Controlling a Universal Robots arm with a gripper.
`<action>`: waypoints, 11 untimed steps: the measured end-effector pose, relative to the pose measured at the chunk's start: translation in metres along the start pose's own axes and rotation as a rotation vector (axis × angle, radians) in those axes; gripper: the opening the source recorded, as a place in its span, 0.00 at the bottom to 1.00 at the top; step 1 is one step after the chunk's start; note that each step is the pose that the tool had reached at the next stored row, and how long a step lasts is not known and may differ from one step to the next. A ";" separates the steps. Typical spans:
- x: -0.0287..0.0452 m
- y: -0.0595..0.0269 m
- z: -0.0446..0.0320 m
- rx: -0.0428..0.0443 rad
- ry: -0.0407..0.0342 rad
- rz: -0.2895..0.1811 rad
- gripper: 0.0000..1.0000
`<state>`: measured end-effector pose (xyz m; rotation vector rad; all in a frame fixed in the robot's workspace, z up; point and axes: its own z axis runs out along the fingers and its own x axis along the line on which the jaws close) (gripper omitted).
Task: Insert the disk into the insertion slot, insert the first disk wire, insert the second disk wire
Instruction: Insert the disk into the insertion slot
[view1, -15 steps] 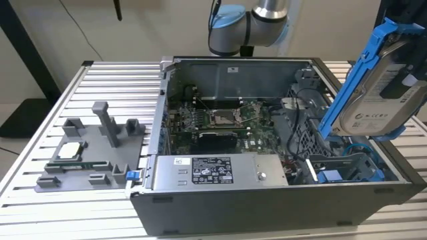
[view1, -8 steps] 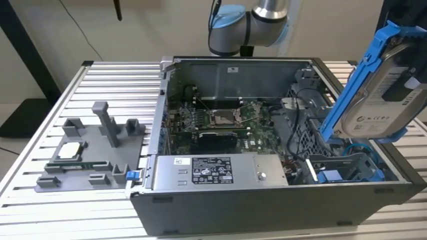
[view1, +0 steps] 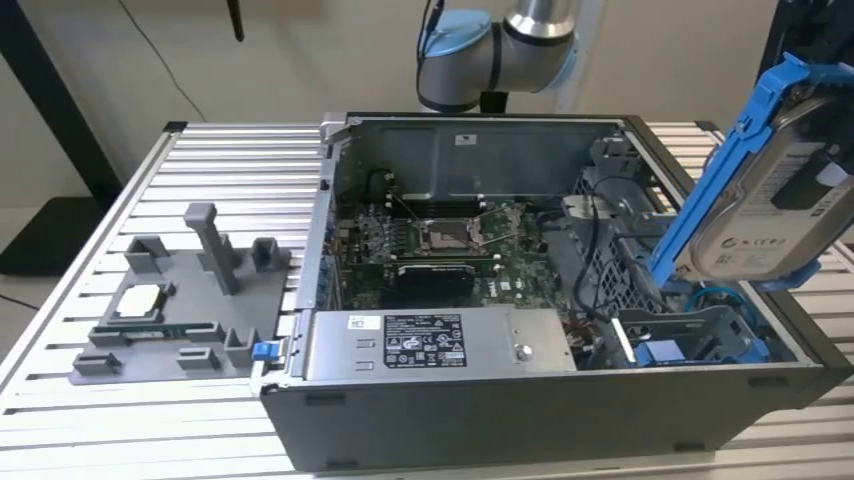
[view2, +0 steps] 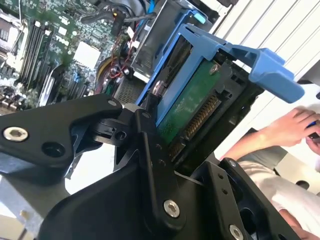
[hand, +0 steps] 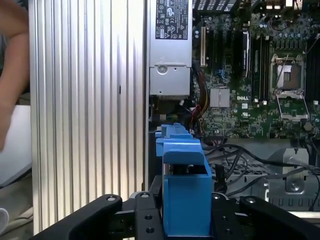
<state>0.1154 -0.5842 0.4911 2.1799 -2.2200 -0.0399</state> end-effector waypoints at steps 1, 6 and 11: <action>0.0000 -0.0009 0.0007 0.0000 0.0000 0.000 0.00; 0.0000 -0.0032 0.0038 0.0000 -0.0001 0.000 0.00; 0.0000 -0.0033 0.0040 0.0001 -0.0002 0.000 0.00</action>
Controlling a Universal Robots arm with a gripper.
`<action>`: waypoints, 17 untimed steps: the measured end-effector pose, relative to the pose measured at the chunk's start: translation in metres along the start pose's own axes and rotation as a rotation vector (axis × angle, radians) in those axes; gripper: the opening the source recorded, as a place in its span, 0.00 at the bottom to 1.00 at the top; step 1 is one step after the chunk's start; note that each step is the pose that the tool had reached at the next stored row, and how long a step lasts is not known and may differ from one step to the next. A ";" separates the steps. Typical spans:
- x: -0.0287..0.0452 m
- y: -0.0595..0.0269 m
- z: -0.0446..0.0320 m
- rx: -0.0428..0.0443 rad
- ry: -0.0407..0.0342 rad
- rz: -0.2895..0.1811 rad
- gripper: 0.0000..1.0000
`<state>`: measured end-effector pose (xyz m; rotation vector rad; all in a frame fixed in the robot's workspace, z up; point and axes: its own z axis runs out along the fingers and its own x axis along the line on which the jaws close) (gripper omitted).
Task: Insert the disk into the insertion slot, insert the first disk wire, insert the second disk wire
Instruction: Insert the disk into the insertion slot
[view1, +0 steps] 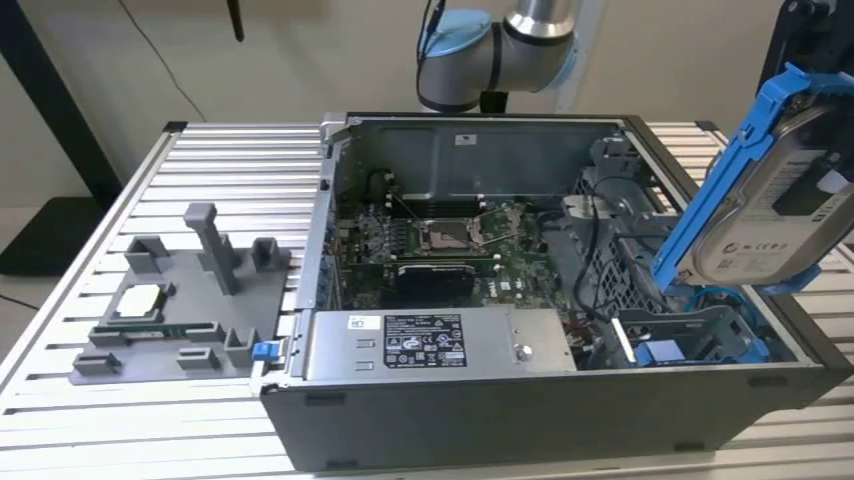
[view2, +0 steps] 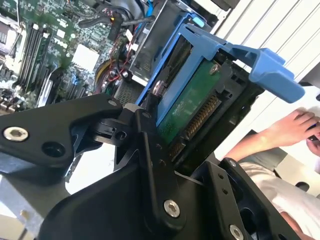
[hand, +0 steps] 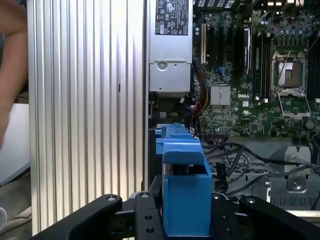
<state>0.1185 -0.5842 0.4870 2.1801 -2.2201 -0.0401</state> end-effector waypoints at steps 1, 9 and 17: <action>0.0000 0.0000 0.0004 0.0000 -0.0003 0.000 0.00; -0.0001 -0.0009 0.0081 0.0000 -0.0001 0.000 0.00; -0.0001 -0.0018 0.0151 0.0002 -0.0003 0.000 0.00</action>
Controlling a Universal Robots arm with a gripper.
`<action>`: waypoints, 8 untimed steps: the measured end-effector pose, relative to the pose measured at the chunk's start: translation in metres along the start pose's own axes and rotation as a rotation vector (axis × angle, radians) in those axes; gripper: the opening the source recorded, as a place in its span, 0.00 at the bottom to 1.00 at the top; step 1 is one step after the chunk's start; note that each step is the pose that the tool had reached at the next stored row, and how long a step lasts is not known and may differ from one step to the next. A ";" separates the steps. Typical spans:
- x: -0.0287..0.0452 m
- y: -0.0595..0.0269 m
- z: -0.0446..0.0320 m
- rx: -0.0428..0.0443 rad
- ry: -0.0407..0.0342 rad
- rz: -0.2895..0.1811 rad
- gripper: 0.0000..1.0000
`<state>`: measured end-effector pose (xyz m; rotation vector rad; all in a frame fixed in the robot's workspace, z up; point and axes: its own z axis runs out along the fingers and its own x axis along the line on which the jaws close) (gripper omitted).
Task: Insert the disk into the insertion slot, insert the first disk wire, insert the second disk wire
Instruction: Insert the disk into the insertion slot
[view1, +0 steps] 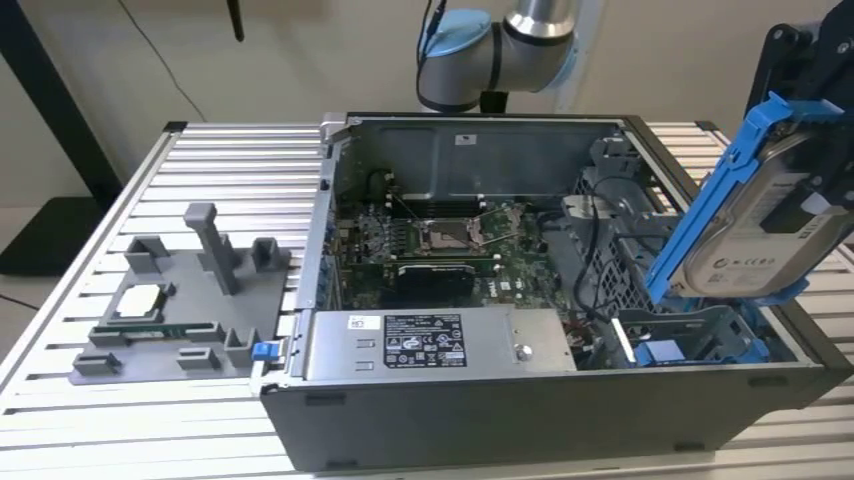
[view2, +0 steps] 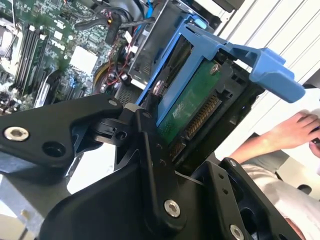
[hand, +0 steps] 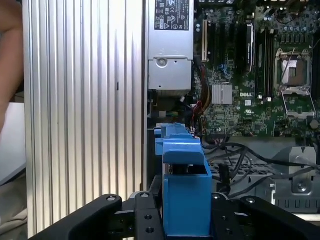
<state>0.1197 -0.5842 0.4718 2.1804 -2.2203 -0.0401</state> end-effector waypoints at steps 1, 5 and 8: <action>0.0000 0.0000 0.0004 0.0000 0.0000 0.000 0.00; 0.0000 -0.0003 0.0019 0.0001 0.0001 0.000 0.00; -0.0001 -0.0006 0.0069 0.0002 0.0001 0.000 0.00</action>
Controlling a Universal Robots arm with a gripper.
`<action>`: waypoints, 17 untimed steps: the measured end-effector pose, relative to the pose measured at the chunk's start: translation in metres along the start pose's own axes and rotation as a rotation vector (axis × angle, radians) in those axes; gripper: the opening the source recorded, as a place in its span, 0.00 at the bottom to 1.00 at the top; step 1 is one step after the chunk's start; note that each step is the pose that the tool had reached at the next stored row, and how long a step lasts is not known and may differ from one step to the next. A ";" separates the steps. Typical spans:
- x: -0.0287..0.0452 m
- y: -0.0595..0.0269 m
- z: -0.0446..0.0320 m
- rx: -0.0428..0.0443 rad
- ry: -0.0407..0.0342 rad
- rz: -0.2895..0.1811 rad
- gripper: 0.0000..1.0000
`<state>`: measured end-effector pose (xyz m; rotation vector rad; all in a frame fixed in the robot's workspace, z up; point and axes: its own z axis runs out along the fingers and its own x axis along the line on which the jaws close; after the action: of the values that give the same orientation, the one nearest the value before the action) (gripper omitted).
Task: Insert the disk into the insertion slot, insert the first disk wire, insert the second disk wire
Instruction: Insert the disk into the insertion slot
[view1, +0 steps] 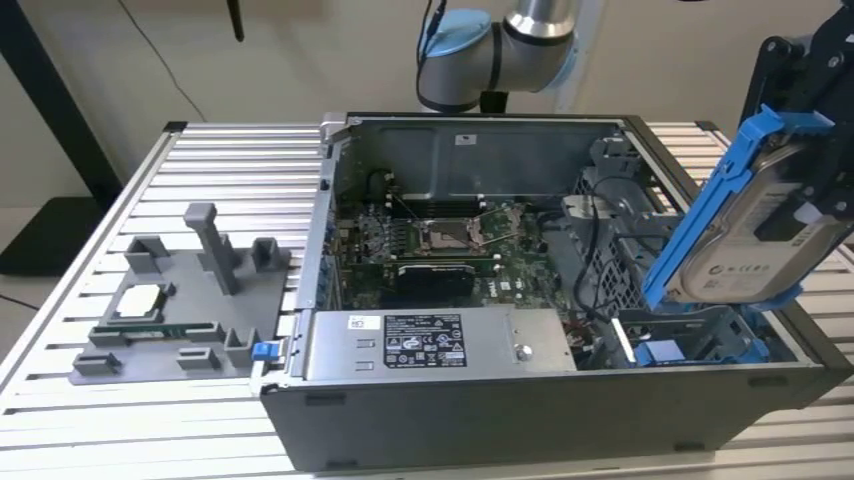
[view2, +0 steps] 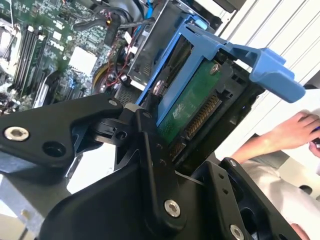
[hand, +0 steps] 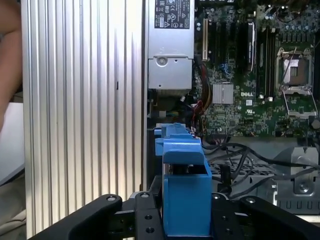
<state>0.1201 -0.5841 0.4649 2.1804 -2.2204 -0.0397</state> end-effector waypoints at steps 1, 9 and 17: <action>-0.0001 -0.0001 0.0017 0.0000 -0.0001 0.000 0.00; -0.0021 -0.0006 0.0136 0.0002 -0.0020 0.000 0.00; -0.0050 -0.0033 0.0226 0.0001 -0.0071 0.000 0.00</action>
<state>0.1226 -0.5792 0.4422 2.1841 -2.2237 -0.0474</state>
